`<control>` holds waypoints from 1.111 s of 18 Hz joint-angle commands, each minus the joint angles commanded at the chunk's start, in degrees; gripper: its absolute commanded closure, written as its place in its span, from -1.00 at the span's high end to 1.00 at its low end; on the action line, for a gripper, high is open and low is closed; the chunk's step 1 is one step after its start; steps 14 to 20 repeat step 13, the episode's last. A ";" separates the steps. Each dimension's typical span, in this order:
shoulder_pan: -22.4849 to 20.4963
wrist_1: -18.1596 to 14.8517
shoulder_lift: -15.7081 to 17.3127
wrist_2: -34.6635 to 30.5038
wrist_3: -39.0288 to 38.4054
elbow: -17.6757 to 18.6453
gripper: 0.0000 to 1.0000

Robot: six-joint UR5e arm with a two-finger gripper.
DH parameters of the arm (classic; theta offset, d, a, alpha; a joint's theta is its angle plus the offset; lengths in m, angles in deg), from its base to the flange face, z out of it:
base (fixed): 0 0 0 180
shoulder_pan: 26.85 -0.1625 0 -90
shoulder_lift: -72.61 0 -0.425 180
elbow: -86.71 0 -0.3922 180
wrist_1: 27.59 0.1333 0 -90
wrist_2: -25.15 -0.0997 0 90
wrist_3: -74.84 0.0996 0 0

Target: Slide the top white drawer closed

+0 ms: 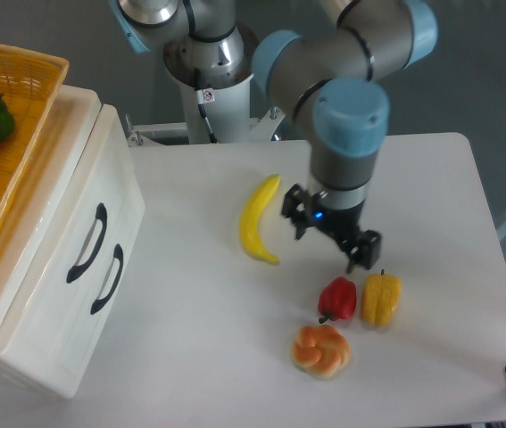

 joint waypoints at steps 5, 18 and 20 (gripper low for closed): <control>-4.66 -1.06 0.97 -0.09 7.83 0.35 1.00; -7.83 -1.50 2.55 0.00 12.42 2.63 1.00; -7.83 -1.50 2.55 0.00 12.42 2.63 1.00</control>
